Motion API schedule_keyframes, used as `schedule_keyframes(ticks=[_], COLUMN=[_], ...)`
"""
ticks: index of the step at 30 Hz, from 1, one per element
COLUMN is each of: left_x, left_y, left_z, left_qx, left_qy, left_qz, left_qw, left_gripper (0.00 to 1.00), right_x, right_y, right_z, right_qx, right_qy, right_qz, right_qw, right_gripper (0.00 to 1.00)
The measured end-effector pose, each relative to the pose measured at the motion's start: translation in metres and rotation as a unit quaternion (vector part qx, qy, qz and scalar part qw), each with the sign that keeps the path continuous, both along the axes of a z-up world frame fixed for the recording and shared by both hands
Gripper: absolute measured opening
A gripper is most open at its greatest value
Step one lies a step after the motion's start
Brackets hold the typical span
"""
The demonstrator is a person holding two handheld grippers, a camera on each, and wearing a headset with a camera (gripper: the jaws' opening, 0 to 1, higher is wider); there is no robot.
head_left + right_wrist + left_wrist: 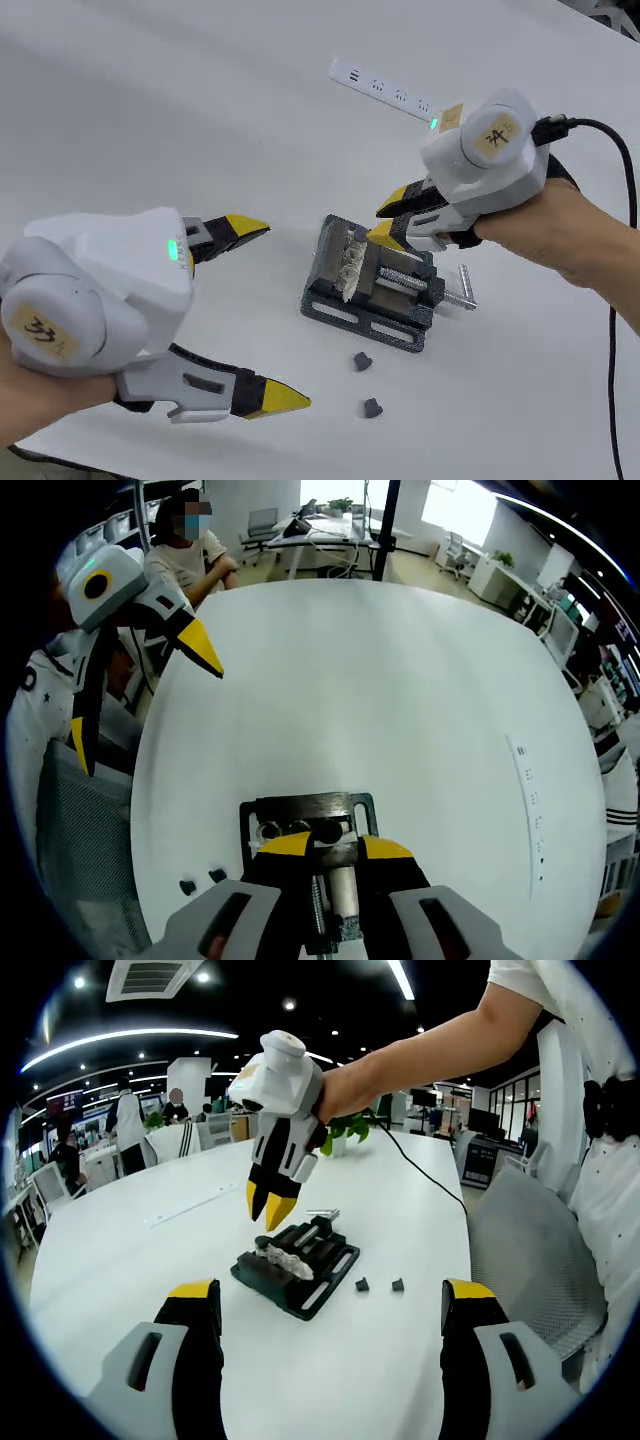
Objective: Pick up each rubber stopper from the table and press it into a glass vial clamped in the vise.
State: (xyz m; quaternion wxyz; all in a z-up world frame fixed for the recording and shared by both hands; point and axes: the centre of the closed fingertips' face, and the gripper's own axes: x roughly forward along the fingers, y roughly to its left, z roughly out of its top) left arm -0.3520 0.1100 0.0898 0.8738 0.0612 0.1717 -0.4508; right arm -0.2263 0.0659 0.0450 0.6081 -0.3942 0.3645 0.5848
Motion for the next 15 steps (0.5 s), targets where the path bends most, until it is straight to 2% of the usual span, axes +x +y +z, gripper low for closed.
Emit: schedule_keyframes(ticks=[15], left_x=[-0.002], left_y=[-0.004], left_z=[0.004], left_qx=[0.015], left_qy=[-0.004], left_qz=[-0.014], left_qw=[0.9998], left_gripper=[0.90], right_x=[-0.011], right_y=[-0.010], right_z=[0.019], right_qx=[0.053], right_qy=[-0.004], right_qz=[-0.032], right_qw=[0.9981], right_gripper=[0.25])
